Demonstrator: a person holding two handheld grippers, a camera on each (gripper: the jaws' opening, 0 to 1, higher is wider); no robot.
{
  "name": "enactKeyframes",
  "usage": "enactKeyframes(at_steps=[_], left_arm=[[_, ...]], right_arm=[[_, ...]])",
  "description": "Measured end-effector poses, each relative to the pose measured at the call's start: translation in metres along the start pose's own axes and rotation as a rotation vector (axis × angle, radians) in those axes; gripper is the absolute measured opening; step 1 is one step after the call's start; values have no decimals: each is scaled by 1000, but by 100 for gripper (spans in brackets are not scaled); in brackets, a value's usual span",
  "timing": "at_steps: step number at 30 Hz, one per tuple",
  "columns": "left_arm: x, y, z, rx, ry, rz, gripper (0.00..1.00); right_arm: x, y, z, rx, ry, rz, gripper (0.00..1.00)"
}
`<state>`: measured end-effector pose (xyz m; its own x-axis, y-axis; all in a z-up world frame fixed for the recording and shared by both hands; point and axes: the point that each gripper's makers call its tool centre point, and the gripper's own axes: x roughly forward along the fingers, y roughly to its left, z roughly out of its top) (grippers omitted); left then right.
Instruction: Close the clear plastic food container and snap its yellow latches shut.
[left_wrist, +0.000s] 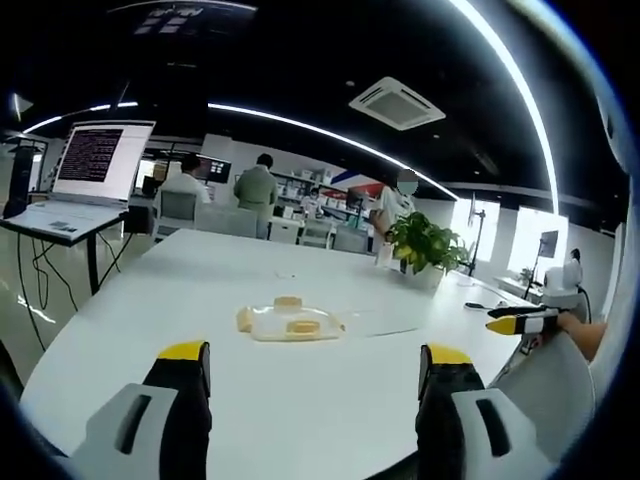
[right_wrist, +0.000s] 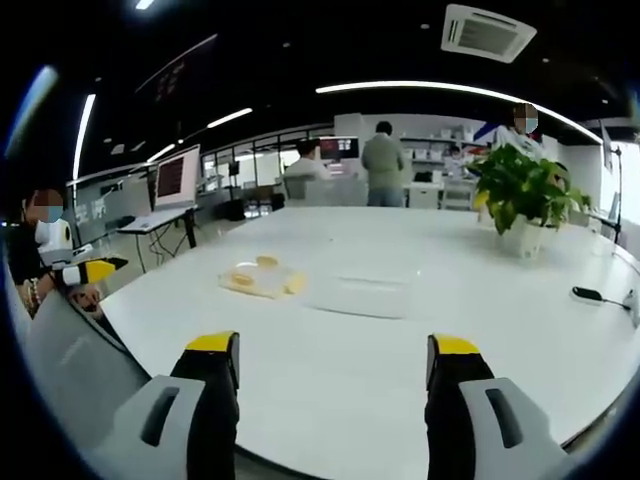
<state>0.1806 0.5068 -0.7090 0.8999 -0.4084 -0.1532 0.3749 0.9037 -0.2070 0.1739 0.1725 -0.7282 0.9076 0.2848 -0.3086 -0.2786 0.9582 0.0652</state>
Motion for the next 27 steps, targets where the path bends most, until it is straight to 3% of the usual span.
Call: enactKeyframes(at_steps=[27], left_arm=[[-1, -5, 2, -6, -1, -20, 81]], right_arm=[[-1, -5, 3, 17, -22, -21, 75]])
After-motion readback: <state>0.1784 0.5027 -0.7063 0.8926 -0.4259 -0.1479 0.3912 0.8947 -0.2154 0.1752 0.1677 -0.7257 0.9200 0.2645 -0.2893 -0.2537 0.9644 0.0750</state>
